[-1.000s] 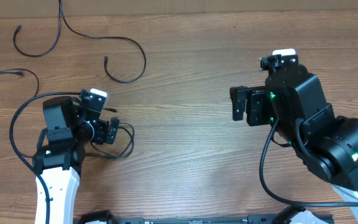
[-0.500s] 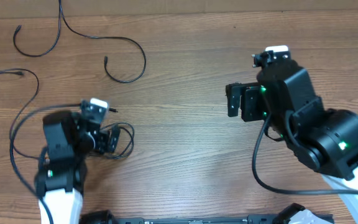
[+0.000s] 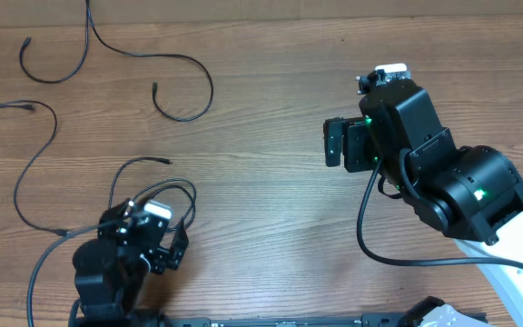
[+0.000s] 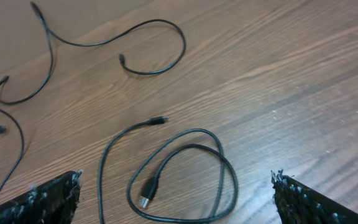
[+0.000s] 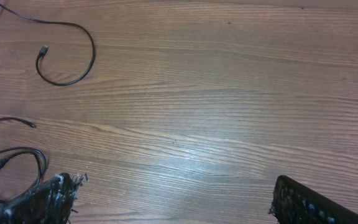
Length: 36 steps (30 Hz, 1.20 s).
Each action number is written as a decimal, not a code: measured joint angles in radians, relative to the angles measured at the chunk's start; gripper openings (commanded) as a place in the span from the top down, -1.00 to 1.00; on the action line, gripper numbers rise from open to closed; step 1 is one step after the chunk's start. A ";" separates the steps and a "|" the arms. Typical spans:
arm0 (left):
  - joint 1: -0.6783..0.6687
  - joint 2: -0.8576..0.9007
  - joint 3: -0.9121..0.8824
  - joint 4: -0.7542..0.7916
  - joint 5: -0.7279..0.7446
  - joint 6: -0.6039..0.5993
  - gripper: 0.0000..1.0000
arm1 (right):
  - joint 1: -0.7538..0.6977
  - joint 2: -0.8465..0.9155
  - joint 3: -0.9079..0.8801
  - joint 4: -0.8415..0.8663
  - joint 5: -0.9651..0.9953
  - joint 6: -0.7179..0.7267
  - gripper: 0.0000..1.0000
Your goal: Untangle cables
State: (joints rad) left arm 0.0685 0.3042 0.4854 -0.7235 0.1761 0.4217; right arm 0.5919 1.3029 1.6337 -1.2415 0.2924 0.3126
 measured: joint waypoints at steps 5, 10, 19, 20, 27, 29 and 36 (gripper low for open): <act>-0.016 -0.073 -0.038 -0.021 0.000 0.000 -0.99 | 0.000 0.000 0.000 -0.001 -0.001 0.000 -1.00; -0.016 -0.100 -0.123 -0.040 0.000 0.000 -0.99 | 0.000 0.000 0.000 0.000 0.000 0.000 -1.00; -0.016 -0.100 -0.170 -0.108 0.000 0.000 -0.99 | 0.000 0.000 0.000 -0.001 0.000 0.000 -1.00; -0.016 -0.100 -0.170 -0.110 0.000 0.000 -0.99 | 0.000 0.000 0.000 -0.001 -0.001 0.000 -1.00; -0.016 -0.100 -0.171 -0.113 0.000 0.000 -0.99 | 0.000 0.000 0.000 -0.001 0.000 0.001 -1.00; -0.016 -0.100 -0.171 -0.115 0.000 0.000 -0.99 | 0.000 0.000 0.000 -0.001 0.000 0.000 -1.00; -0.016 -0.100 -0.171 -0.115 0.000 0.000 -0.99 | 0.000 0.000 0.000 -0.001 -0.001 0.001 -1.00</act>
State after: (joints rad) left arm 0.0525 0.2047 0.3149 -0.8387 0.1757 0.4217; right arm 0.5919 1.3029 1.6337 -1.2427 0.2916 0.3134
